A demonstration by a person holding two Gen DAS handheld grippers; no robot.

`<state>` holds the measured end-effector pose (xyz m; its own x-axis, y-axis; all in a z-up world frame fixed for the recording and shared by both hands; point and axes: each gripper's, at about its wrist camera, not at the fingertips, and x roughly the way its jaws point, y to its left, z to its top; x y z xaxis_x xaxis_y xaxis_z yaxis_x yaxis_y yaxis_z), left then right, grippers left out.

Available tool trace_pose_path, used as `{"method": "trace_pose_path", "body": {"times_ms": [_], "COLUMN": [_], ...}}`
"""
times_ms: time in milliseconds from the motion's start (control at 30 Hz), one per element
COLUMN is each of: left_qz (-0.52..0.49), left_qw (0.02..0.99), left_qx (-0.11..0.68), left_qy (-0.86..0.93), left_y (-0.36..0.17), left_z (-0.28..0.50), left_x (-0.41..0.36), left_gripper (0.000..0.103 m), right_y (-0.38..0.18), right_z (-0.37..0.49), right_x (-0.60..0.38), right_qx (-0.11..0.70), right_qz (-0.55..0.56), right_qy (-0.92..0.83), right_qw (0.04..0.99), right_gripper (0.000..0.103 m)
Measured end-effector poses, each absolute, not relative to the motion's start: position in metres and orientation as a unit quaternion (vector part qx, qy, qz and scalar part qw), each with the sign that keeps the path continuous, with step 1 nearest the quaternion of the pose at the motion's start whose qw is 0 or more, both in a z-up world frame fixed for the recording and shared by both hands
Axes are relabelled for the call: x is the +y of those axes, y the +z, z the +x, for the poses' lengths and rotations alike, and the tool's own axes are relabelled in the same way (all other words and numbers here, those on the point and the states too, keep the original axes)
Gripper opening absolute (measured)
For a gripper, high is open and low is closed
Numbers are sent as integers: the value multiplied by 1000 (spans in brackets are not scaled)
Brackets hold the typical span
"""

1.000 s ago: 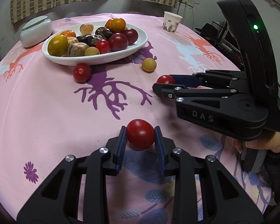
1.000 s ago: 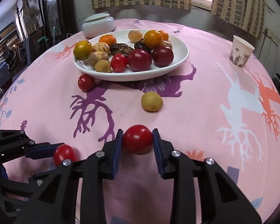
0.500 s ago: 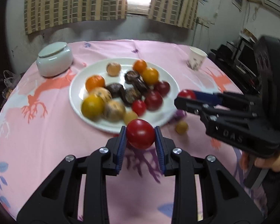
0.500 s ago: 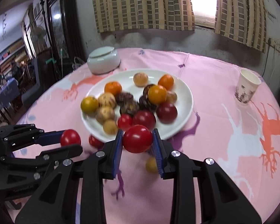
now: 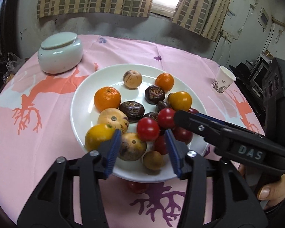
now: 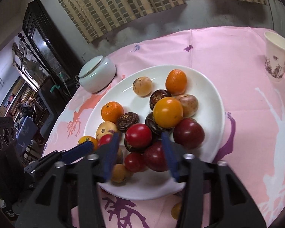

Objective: Organize fruits
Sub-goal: 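Carry both red cherry tomatoes onto the plate and open both tools, then move both open tools back toward the last loose fruits, then close the left tool on a red cherry tomato while the right tool grasps an olive-yellow fruit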

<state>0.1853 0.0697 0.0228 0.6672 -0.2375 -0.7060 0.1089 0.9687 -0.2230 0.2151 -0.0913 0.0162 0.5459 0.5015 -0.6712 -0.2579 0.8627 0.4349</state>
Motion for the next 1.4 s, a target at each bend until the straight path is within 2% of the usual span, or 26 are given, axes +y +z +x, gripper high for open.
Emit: {"method": "trace_pose_path", "body": {"times_ms": [33,100,300,700,800,1067,1200,1400], "left_qz": [-79,-63,-39,7,-7,-18,-30,-31], "left_qw": [913,920,922,910,900,893,889,890], "left_qx": [391,380,377,409,430,445,451,453], "left_qy": [-88,-72,-72,-70,-74,-62,-64,-49], "left_y": [26,31,35,3,-9,-24,-30,-33], "left_z": [181,173,149,119,122,135,144,152], "left_x": [69,67,64,51,52,56,57,59], "left_gripper": [69,77,77,79,79,79,76,66], "right_y": [19,25,34,0,-10,-28,-33,-32], "right_z": [213,204,176,137,135,142,147,145], "right_x": [-94,-99,-118,-122,-115,-101,-102,-105], "right_qx": [420,417,404,410,414,434,440,437], "right_qz": [141,134,86,-30,-52,-80,-75,-69], "right_qy": [223,227,221,181,181,184,173,168], "right_qw": [868,870,883,893,890,878,878,881], "right_gripper": [67,67,67,66,56,46,28,28]}}
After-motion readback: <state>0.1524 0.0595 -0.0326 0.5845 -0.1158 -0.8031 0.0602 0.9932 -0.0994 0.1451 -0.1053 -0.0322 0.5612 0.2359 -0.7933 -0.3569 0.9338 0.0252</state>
